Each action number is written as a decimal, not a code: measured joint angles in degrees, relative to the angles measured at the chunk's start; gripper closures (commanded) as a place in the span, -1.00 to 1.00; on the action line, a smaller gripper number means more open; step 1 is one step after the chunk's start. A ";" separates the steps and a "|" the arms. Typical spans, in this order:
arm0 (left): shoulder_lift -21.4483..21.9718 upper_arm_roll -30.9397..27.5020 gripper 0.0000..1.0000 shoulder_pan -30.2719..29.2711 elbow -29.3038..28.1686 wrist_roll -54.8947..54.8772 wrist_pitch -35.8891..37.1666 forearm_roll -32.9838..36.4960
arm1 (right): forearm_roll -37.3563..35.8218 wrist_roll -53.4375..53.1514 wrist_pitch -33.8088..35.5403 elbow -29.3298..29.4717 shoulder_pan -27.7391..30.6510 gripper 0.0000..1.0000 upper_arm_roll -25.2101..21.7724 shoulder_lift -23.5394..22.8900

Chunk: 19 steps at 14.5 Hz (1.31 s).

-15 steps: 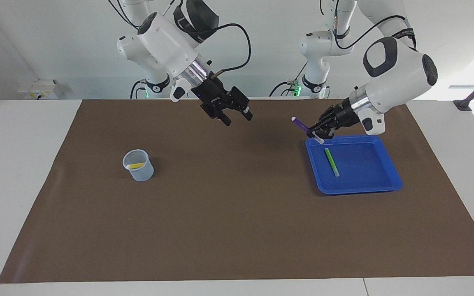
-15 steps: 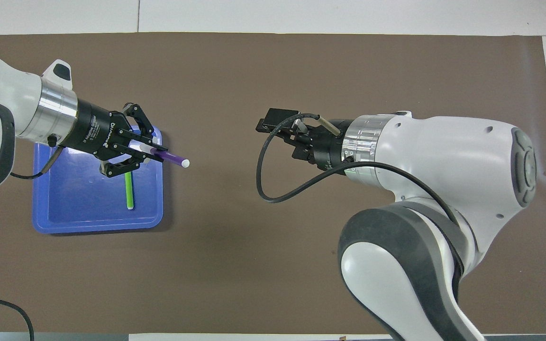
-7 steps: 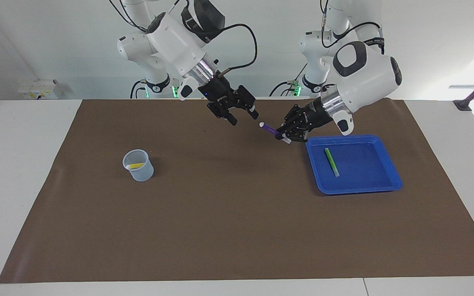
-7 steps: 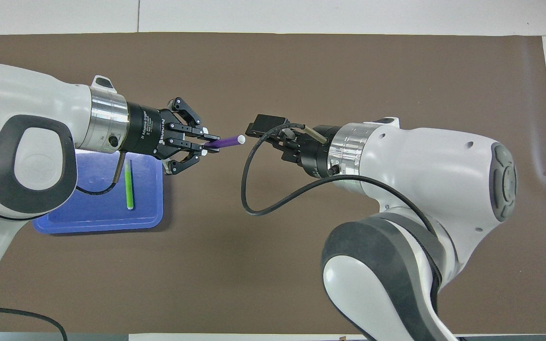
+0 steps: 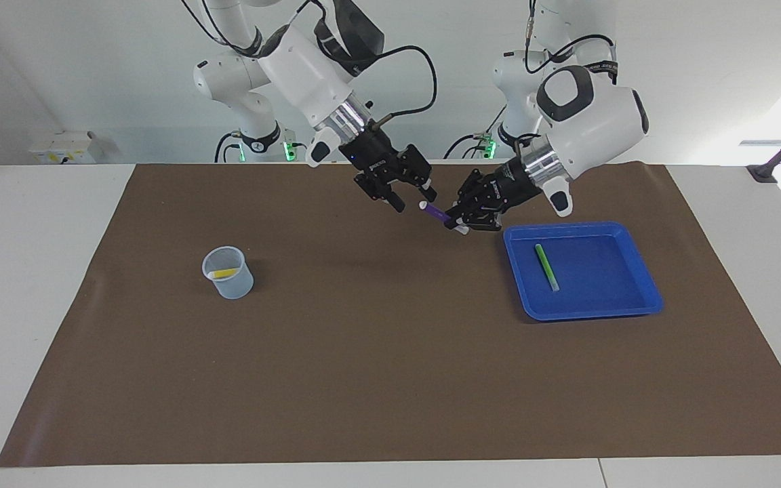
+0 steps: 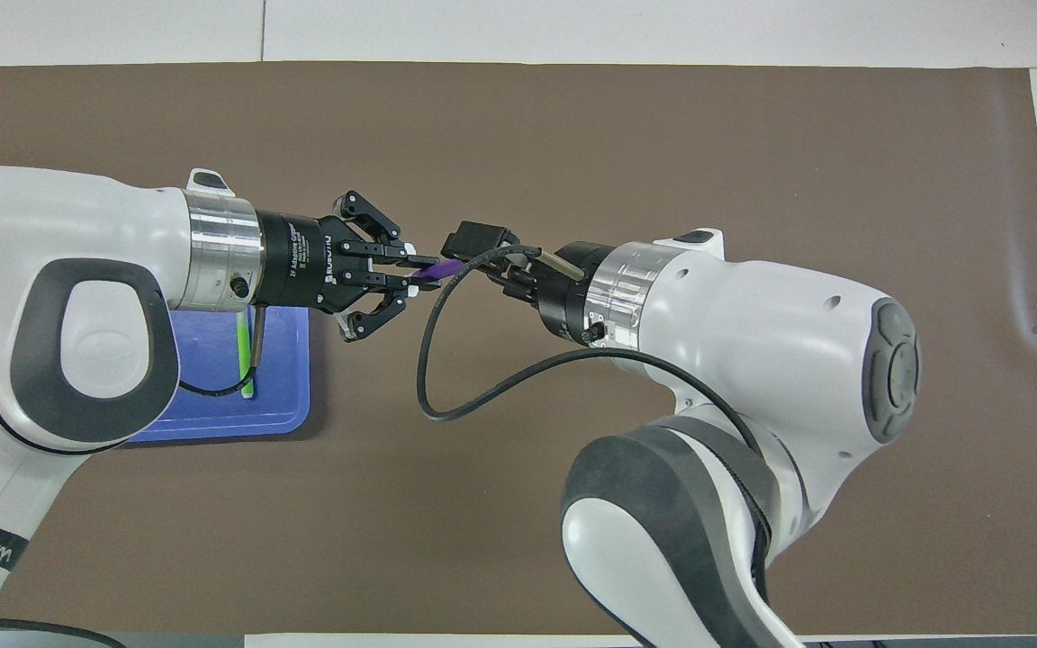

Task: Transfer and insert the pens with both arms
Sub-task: 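Pass the purple pen from the left gripper to the right gripper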

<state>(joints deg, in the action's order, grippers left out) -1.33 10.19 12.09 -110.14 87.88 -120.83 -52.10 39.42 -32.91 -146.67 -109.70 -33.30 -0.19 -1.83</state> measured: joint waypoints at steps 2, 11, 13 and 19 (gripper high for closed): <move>0.43 0.00 1.00 0.70 -0.60 0.20 -1.02 -0.08 | 0.00 0.00 -0.43 0.16 -0.08 -0.46 -0.02 -0.17; 0.77 -0.05 1.00 0.71 -0.98 0.24 -1.61 -0.14 | 0.00 0.15 -0.55 0.33 -0.04 -0.31 -0.15 -0.20; 0.77 -0.05 1.00 0.71 -0.99 0.24 -1.66 -0.33 | 0.00 0.16 -0.55 0.33 -0.08 -0.17 -0.08 -0.20; 0.80 -0.05 1.00 0.71 -0.99 0.24 -2.19 -0.68 | 0.00 0.18 -0.54 0.33 -0.08 0.21 -0.05 -0.20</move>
<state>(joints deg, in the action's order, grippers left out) -0.53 10.14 12.81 -111.14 88.12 -123.02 -52.78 39.42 -32.72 -147.21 -109.37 -33.38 -0.24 -2.03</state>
